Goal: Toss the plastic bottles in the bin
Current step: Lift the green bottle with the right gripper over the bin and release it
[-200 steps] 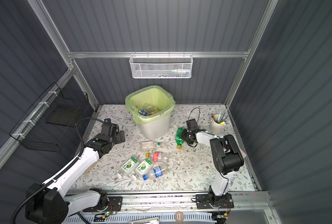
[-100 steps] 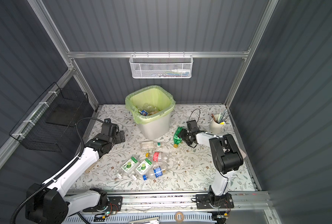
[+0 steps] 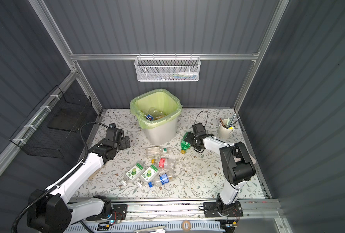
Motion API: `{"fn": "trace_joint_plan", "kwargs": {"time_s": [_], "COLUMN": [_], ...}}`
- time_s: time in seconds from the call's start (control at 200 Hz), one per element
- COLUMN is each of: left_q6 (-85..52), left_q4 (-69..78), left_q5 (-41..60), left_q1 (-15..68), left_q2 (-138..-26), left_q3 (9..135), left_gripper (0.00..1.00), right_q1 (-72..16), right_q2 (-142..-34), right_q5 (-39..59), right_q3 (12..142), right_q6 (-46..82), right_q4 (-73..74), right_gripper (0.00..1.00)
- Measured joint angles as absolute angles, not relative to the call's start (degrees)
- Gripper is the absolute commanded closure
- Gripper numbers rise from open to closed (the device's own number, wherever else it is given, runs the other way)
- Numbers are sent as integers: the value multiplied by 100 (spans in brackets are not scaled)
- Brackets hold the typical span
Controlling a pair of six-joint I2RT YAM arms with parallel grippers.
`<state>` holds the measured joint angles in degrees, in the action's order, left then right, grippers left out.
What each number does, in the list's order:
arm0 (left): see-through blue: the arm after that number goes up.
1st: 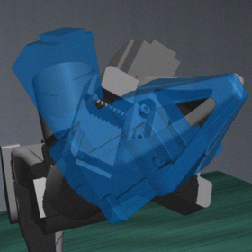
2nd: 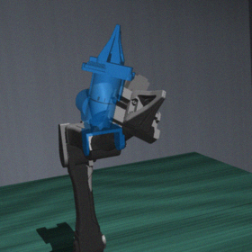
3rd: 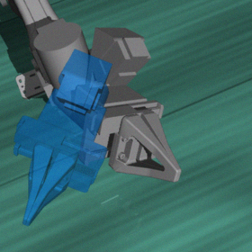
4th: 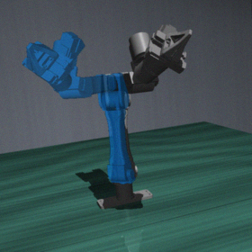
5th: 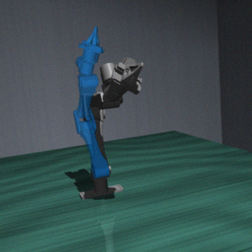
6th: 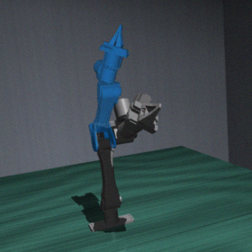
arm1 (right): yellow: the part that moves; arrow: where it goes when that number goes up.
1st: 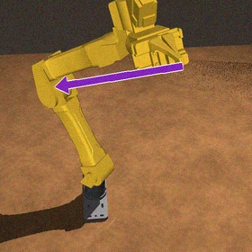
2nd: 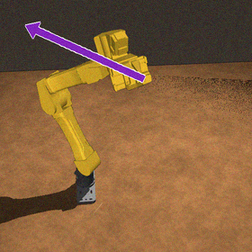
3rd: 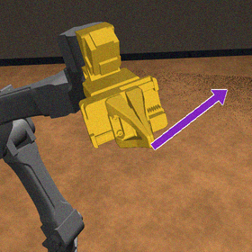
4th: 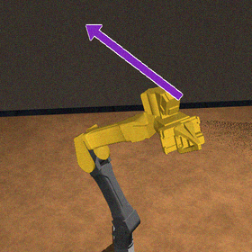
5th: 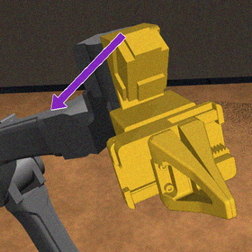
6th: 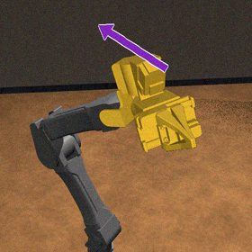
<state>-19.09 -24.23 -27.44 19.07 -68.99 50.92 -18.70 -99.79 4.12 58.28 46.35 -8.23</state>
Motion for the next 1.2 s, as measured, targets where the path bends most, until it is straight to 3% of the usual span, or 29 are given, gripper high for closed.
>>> {"fn": "trace_joint_plan", "kwargs": {"time_s": [0.175,0.41,0.715,0.875,1.201], "left_q6": [-1909,-1907,-1907,-1909,-2064], "left_q4": [-2403,-2399,-2401,-2401,-2368], "left_q5": [-2744,-2749,-2814,-2825,-2849], "left_q1": [1907,1907,1907,1907,1907], "left_q2": [-6901,-6904,-6904,-6904,-6904], "left_q3": [5072,5022,5017,5017,4960], "left_gripper": [0,0,0,0,0], "right_q1": [-2045,-2088,-2071,-2029,-1699], "right_q2": [-10003,-10755,-10969,-10357,-8276], "right_q5": [231,69,16,-5,3], "right_q3": [6093,6744,6731,6189,5966], "right_q6": [4582,4436,4276,4213,3848], "right_q4": [-952,-1166,-1166,-1116,-1111], "right_gripper": [3,6,32,43,41]}}
